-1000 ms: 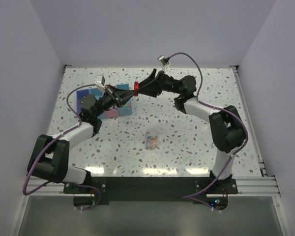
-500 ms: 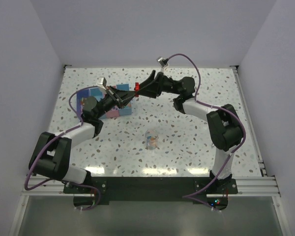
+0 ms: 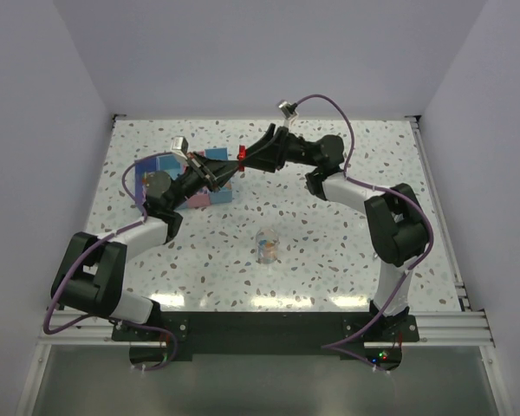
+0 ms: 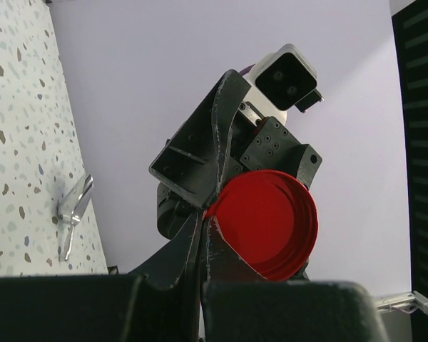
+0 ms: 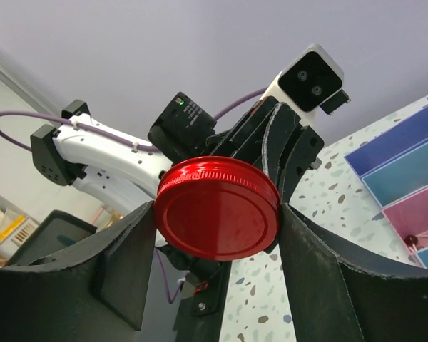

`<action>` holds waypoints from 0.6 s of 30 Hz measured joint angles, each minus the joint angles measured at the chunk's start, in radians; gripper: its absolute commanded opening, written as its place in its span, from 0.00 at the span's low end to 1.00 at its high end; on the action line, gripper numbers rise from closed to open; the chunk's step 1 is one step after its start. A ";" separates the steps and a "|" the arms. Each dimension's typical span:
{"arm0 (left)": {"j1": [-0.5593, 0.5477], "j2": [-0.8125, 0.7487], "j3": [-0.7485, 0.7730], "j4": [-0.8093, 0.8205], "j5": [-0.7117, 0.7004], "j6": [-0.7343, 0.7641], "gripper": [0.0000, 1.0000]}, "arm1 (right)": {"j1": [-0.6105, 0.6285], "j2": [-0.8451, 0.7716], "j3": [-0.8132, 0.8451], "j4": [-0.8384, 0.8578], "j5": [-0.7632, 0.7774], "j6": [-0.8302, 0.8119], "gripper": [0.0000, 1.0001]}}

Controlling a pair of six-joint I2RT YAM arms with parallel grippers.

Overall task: Pack the candies
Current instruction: Pick up the bottle lid at the center of the board.

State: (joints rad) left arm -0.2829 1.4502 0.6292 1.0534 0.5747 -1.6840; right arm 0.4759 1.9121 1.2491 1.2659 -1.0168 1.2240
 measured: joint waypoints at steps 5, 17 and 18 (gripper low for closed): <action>0.000 0.000 -0.001 -0.023 -0.009 0.026 0.17 | 0.000 -0.006 -0.002 -0.052 0.000 -0.047 0.29; 0.001 -0.154 0.012 -0.360 -0.053 0.351 0.64 | 0.001 -0.251 0.013 -0.843 0.050 -0.579 0.22; 0.001 -0.175 0.019 -0.412 -0.062 0.407 0.68 | 0.002 -0.264 0.037 -0.934 0.065 -0.634 0.22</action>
State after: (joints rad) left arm -0.2821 1.2755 0.6487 0.6418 0.5129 -1.2766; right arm 0.4778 1.6482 1.2858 0.3317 -0.9520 0.5903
